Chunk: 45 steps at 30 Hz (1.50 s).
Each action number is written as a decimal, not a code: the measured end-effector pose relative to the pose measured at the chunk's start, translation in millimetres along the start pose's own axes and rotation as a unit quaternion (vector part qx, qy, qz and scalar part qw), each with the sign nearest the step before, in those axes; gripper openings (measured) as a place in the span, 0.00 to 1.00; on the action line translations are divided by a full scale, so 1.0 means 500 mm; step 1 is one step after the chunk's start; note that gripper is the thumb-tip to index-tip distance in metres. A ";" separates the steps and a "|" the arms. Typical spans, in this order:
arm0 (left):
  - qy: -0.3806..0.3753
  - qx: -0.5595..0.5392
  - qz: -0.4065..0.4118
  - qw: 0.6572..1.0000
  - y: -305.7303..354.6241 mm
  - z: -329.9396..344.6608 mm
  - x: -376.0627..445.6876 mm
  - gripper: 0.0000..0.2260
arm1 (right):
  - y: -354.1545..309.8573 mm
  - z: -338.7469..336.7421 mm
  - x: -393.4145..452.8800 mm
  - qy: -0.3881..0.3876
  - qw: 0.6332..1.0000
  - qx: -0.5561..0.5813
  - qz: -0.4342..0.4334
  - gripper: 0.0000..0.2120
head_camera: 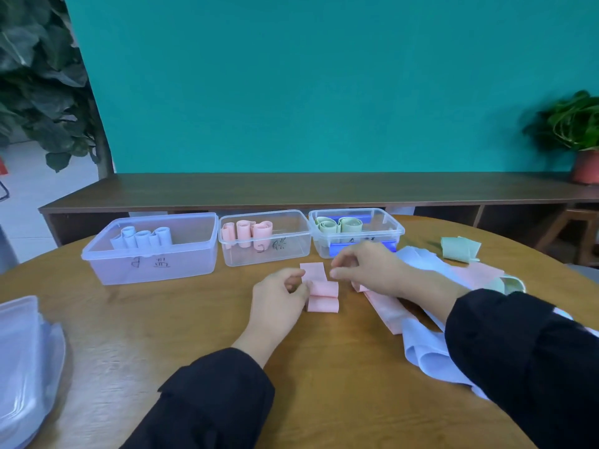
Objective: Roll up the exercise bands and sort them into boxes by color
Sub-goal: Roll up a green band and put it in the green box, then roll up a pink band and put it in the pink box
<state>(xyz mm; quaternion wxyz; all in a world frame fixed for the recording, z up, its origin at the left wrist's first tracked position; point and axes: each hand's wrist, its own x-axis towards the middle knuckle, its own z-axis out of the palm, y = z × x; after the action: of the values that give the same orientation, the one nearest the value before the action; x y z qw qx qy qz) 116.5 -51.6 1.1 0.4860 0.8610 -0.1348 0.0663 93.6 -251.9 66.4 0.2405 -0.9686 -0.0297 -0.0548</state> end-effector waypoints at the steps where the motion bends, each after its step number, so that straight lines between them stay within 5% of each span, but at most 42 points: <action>1: -0.008 -0.009 -0.008 1.000 0.001 -0.002 -0.001 0.12 | 0.000 0.013 -0.012 -0.015 1.000 -0.016 -0.003 0.08; 9: -0.060 -0.048 -0.044 0.996 0.020 -0.021 -0.027 0.14 | 0.000 0.061 -0.038 0.003 1.000 -0.017 -0.002 0.13; 18: 0.050 -0.213 -0.047 0.975 0.054 -0.105 -0.122 0.09 | -0.085 0.035 -0.109 0.032 0.984 0.164 -0.063 0.11; 24: 0.116 -0.308 -0.002 0.944 0.080 -0.168 -0.207 0.07 | -0.183 0.073 -0.175 0.048 0.945 0.309 -0.095 0.24; 28: 0.101 -0.278 0.013 0.955 0.058 -0.180 -0.247 0.09 | -0.209 0.122 -0.197 0.077 0.943 0.308 -0.101 0.28; 33: 0.106 -0.295 -0.021 0.949 0.016 -0.168 -0.258 0.09 | -0.198 0.163 -0.210 0.092 0.923 0.370 -0.054 0.14; 36: 0.118 -0.293 -0.034 0.948 0.005 -0.167 -0.247 0.07 | -0.197 0.157 -0.209 0.061 0.930 0.354 -0.078 0.21; 41: 0.106 -0.281 -0.004 0.954 0.006 -0.174 -0.238 0.04 | -0.205 0.145 -0.210 0.091 0.920 0.364 -0.116 0.05; 45: 0.097 -0.262 0.011 0.960 0.020 -0.192 -0.224 0.04 | -0.205 0.135 -0.204 0.106 0.896 0.416 -0.110 0.04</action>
<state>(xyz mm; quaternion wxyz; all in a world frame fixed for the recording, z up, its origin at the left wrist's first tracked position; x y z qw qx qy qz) 8.1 44.1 31.8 0.7046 0.6914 -0.1087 0.1175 -9.8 -133.0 42.4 0.6159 -0.7589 -0.1307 -0.1663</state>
